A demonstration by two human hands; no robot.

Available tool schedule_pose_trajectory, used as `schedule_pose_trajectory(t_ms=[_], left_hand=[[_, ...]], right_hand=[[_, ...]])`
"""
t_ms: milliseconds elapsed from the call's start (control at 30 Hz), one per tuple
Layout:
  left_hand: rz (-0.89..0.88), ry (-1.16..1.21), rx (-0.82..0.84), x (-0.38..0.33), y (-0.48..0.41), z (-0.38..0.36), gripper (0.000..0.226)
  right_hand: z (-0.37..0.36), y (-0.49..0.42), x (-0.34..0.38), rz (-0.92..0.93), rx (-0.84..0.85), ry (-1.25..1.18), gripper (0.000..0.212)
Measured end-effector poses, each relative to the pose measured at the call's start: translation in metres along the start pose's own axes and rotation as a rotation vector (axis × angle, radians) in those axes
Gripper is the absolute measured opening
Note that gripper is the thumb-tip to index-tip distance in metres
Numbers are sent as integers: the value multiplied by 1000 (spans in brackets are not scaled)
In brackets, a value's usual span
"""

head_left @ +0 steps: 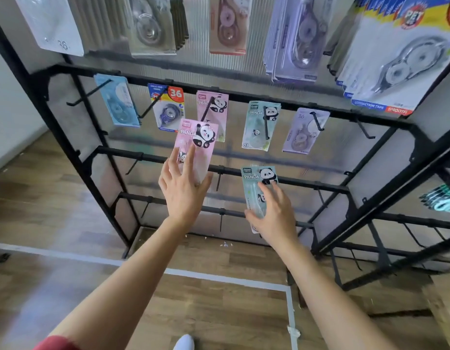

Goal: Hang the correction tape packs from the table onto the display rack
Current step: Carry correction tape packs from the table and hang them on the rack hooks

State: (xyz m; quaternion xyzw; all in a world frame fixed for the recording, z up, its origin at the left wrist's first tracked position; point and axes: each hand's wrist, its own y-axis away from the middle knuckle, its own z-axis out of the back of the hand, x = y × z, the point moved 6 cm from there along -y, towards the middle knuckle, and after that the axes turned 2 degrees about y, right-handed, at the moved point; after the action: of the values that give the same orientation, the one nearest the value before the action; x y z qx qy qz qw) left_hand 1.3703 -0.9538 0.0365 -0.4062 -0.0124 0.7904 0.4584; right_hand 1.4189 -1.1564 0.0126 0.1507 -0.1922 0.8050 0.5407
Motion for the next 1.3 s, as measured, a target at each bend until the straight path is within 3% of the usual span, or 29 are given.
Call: schedule_pose_trajectory(t_ms=[533, 1033, 1300], left_hand=[[-51, -115, 304, 6, -101, -71, 96], [-51, -169, 465, -2, -152, -103, 98], [-157, -165, 384, 15, -123, -72, 95]], right_hand=[[-21, -40, 6, -107, -18, -32, 72], [-22, -55, 16, -187, -67, -27, 72], [-9, -27, 21, -141, -157, -43, 69]])
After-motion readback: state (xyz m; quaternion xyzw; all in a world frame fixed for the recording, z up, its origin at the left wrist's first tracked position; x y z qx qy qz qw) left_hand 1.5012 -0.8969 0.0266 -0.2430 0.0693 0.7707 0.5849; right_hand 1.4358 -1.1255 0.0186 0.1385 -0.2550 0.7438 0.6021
